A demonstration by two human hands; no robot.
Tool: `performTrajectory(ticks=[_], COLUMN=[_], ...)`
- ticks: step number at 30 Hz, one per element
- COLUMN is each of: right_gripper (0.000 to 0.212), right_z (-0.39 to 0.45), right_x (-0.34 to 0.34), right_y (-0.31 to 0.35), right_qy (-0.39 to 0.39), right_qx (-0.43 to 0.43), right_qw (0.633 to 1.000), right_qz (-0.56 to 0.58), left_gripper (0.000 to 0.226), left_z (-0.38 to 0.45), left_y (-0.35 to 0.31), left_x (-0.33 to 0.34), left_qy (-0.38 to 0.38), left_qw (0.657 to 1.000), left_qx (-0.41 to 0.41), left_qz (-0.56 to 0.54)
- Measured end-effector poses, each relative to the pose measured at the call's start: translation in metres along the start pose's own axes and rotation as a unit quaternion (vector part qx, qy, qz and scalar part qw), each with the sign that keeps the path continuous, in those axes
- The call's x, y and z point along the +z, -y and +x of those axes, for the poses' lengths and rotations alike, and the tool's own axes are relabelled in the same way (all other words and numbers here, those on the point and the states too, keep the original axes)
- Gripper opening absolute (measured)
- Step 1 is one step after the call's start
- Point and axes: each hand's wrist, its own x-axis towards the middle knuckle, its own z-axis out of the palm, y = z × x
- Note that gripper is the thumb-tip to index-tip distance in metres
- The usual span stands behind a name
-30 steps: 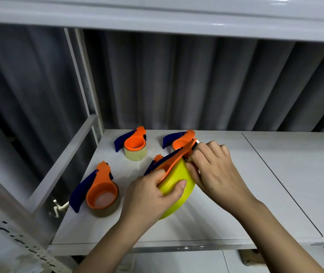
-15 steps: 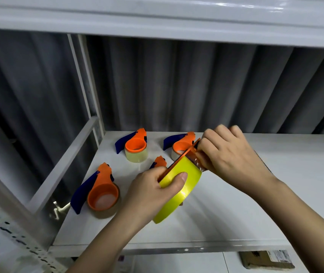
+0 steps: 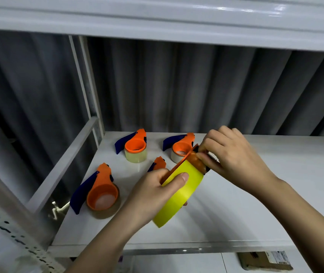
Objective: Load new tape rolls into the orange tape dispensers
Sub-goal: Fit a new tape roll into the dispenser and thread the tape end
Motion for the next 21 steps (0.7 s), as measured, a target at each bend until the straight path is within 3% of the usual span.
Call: performTrajectory(ticks=[6, 9, 11, 15, 18, 21], right_gripper=[0.035, 0.022, 0.018, 0.017, 0.018, 0.021], right_z=[-0.0004, -0.0018, -0.0010, 0.0002, 0.0027, 0.0043], right_x=[0.0022, 0.0022, 0.0025, 0.0041, 0.0024, 0.0010], right_y=[0.0006, 0.0065, 0.0069, 0.0009, -0.0002, -0.0001], right_qy=[0.013, 0.019, 0.044, 0.103, 0.126, 0.147], right_qx=[0.005, 0.014, 0.017, 0.036, 0.070, 0.094], right_qw=[1.000, 0.997, 0.991, 0.965, 0.942, 0.925], right_qz=[0.016, 0.078, 0.127, 0.239, 0.304, 0.337], left_gripper=[0.021, 0.013, 0.021, 0.033, 0.017, 0.023], left_z=[-0.0003, -0.0034, -0.0045, -0.0043, -0.0011, -0.0011], left_y=[-0.0003, -0.0012, -0.0037, -0.0047, 0.0003, 0.0025], left_x=[-0.0049, -0.0047, -0.0027, -0.0028, -0.0046, -0.0045], left_qy=[0.065, 0.060, 0.044, 0.020, 0.024, 0.018], left_qw=[0.994, 0.993, 0.994, 0.998, 0.997, 0.998], left_qx=[-0.048, -0.067, -0.072, -0.044, -0.054, -0.050], left_qz=[-0.072, -0.073, -0.076, -0.036, -0.045, -0.043])
